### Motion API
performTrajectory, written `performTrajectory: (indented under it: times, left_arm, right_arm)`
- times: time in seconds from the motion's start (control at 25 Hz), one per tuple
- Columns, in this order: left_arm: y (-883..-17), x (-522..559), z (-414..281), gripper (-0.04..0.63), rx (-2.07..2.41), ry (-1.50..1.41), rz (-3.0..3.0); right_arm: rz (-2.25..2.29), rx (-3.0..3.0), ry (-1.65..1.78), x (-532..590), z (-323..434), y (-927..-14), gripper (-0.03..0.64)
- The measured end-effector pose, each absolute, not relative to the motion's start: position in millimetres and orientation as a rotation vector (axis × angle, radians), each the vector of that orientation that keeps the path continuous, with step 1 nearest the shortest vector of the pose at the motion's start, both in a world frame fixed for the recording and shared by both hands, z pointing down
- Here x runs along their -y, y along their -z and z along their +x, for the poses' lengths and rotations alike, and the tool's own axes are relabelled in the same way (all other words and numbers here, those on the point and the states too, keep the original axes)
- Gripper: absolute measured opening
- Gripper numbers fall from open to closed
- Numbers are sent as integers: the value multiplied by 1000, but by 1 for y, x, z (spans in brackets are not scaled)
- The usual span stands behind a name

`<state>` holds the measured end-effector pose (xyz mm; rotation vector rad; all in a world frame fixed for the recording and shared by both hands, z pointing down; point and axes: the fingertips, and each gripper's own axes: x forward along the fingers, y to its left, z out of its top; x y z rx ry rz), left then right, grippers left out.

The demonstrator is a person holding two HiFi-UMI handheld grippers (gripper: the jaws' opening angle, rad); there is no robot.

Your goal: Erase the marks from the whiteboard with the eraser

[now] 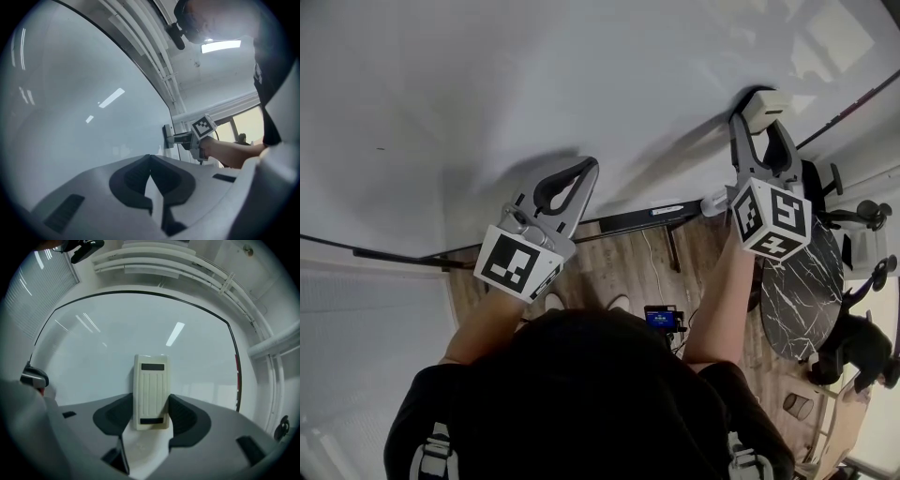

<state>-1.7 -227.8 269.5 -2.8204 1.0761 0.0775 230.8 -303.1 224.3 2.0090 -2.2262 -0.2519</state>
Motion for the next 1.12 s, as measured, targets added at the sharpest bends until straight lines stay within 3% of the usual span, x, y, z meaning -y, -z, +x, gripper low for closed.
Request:
performTrajectory:
  times: [0.2, 0.64, 0.96, 1.12]
  left_arm:
    - [-260, 227, -16, 5, -1121, -90, -2784]
    - [-242, 221, -46, 5, -1177, -138, -2719]
    - [-254, 212, -57, 5, -1173, -107, -2747]
    - [-257, 214, -57, 5, -1175, -96, -2756]
  right_arm:
    - [1962, 2267, 286, 283, 209, -212, 235]
    - [1663, 2352, 527, 256, 60, -200, 235]
    - [1710, 2328, 536, 270, 66, -189, 236]
    - [1808, 2280, 493, 278, 103, -188, 235]
